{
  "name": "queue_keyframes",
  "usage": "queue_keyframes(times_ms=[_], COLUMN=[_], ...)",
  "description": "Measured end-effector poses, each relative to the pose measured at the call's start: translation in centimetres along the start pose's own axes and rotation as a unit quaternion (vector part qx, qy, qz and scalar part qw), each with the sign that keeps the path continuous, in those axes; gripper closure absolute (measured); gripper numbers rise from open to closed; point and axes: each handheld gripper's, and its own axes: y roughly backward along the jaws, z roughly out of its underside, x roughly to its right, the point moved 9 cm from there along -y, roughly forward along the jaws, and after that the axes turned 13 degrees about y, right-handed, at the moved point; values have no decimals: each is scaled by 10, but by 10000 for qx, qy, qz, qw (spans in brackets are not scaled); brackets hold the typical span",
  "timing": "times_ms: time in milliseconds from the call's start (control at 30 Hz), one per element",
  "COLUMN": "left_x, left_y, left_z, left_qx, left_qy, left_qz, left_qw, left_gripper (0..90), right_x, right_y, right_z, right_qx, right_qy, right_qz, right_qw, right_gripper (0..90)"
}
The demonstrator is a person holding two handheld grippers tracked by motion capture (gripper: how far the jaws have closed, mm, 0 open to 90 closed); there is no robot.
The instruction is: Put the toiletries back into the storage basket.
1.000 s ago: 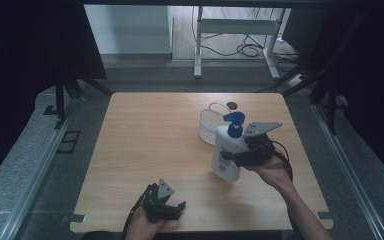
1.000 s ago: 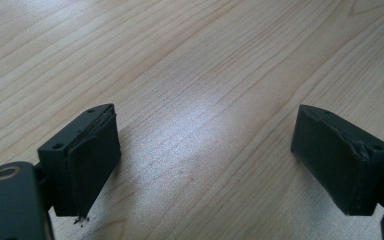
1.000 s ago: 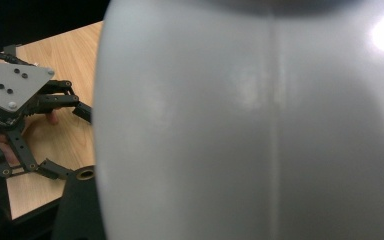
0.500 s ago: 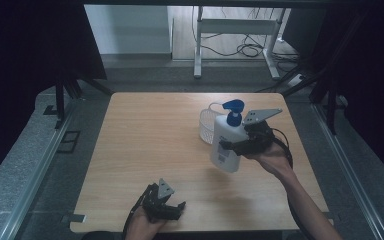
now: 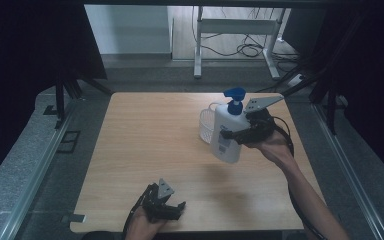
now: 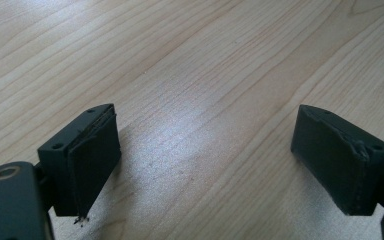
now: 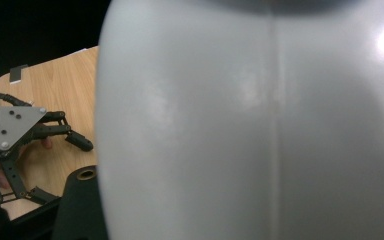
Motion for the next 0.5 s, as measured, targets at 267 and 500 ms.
queue_keyframes(times_ms=[267,500], left_x=[0,0], left_y=[0,0], left_z=[0,0], left_qx=[2,1], left_qy=[-3,-2], left_qz=[1,1], left_qw=[10000,10000], left_gripper=[117,117], right_x=[12,25], right_y=[1,2], right_z=[-10,-19], right_qx=[46,34], right_qy=[25,58], right_qz=[-29,-6], right_qw=[10000,10000], right_gripper=[370,371])
